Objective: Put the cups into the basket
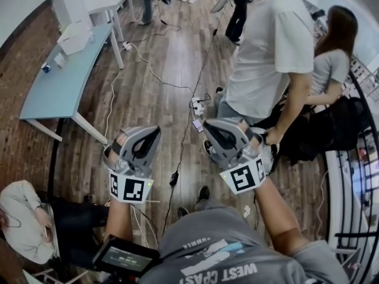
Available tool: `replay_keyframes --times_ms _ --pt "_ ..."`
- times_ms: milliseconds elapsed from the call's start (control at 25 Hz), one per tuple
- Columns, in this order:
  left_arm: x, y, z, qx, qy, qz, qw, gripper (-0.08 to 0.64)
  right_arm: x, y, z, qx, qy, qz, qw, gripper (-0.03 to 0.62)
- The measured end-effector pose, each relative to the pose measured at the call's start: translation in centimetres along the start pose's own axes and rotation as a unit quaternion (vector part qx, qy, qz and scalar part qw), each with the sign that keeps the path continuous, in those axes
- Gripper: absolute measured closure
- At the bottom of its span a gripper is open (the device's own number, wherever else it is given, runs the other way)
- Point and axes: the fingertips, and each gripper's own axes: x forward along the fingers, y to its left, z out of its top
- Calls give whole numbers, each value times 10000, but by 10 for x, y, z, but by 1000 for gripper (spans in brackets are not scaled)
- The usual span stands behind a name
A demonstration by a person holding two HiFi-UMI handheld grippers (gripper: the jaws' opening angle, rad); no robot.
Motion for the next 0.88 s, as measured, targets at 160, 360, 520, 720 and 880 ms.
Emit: replay_keyframes --times_ms 160,360,520,720,880 --pt "7 11 -17 -74 136 36 9999 558 23 -6 -9 98 -129 88 9998 586" --pt "19 26 -32 -79 400 92 9991 558 48 -17 -24 300 -340 201 9988 586" --pt "53 41 -45 79 691 165 9974 558 67 -38 -50 365 -564 260 9974 586" --pt "82 45 -57 203 963 155 9950 558 85 -61 -79 506 -755 300 9954 586" --pt "97 53 -66 277 1225 232 9918 558 98 -73 -95 581 -903 327 9937 586"
